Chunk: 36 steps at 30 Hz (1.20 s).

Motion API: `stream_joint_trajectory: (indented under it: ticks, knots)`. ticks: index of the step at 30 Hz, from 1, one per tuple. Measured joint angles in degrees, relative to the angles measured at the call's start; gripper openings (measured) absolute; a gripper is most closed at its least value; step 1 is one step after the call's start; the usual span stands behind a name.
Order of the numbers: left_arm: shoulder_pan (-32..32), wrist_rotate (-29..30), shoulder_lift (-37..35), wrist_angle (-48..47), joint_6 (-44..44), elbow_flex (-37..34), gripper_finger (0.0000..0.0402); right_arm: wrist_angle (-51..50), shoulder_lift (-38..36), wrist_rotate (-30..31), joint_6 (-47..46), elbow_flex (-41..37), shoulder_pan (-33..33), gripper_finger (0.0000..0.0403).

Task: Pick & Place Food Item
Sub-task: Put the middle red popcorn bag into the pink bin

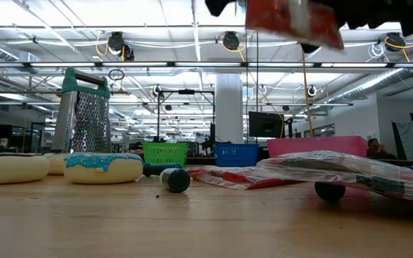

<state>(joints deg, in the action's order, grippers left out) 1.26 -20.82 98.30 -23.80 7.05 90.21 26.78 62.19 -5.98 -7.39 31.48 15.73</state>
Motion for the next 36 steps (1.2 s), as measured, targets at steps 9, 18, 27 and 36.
stream_joint_trajectory:
  ticks: [9,18,27,36]
  knots:
    - [-1.75,16.86,0.00,-3.75,-1.74,-0.02,0.0302,-5.36,-0.03,18.04,-2.07,0.00,0.02,0.0011]
    - [-3.71,19.77,-0.04,-6.61,0.36,-0.04,0.0297,-10.83,-3.74,36.32,-0.62,0.00,0.00,0.0011]
    - [-8.80,0.16,-7.53,1.66,1.52,-8.32,0.0275,-36.68,-16.00,57.78,-0.76,0.04,-0.31,0.0011]
    - [-14.28,1.59,-19.78,24.15,-5.24,-28.23,0.0273,-47.61,-18.68,65.99,2.49,-2.54,-11.47,0.0011]
